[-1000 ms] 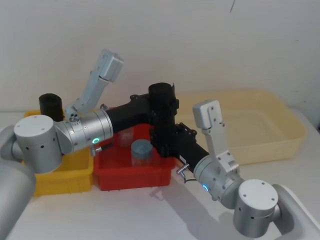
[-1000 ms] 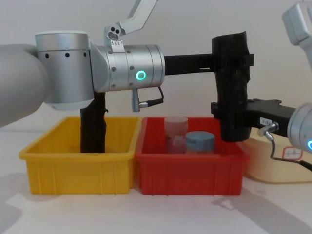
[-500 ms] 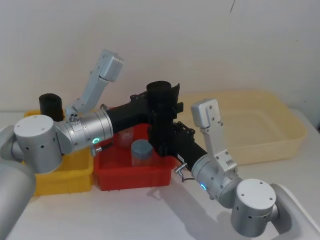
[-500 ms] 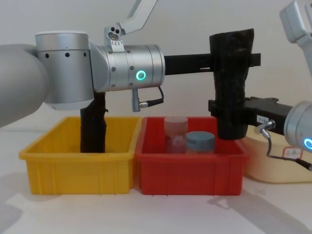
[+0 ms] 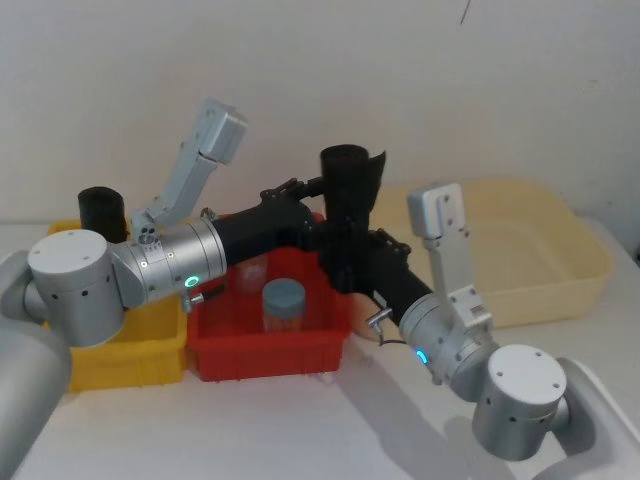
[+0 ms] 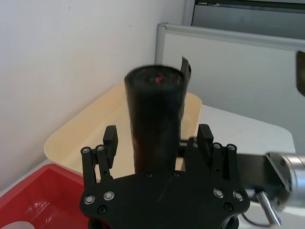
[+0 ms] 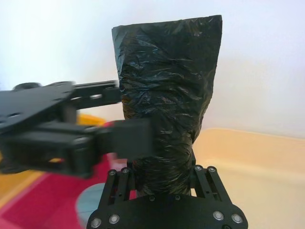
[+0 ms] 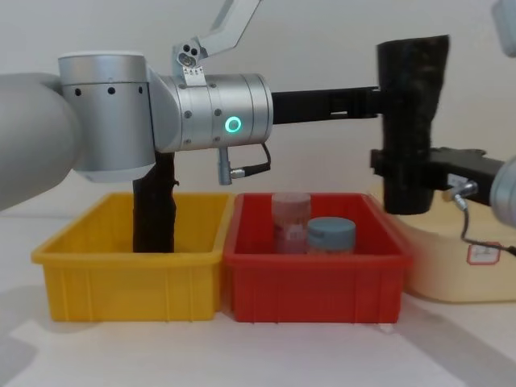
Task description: Pick up the garbage bag with the one hand and transfer it to the other hand.
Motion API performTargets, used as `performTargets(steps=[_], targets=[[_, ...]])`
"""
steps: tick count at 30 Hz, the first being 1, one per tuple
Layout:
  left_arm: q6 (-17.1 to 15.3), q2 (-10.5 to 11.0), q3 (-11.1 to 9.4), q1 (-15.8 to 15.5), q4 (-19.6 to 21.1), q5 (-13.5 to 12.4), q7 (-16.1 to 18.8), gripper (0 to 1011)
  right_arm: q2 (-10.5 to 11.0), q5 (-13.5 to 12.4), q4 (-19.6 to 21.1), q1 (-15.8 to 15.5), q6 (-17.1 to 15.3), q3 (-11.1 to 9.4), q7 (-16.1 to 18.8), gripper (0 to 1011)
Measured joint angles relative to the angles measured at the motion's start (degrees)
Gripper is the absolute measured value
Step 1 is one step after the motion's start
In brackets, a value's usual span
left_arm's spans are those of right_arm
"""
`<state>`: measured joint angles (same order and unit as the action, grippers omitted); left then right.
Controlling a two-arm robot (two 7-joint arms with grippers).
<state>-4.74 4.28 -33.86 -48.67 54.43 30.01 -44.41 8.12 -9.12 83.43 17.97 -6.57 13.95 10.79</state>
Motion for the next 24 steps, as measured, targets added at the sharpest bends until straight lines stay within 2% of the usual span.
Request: performTargets(steps=[10,11,18,24], targets=[[0.0,0.0,0.0,0.0,0.0,0.0,0.0,1000,0.44,-0.18,-1.35,1.25,-0.18,-3.61,-2.39,565],[0.0,0.0,0.0,0.0,0.0,0.0,0.0,1000,0.66,-0.1,-1.78,1.61,-0.44,-4.49,-3.17,565],[0.0,0.0,0.0,0.0,0.0,0.0,0.0,1000,1.58,1.15,-3.33,3.29,-2.27,-6.55,-5.5,565],[0.0,0.0,0.0,0.0,0.0,0.0,0.0,1000,2.3,2.52,-5.15,5.38,-3.84,-7.41,-6.91,589]])
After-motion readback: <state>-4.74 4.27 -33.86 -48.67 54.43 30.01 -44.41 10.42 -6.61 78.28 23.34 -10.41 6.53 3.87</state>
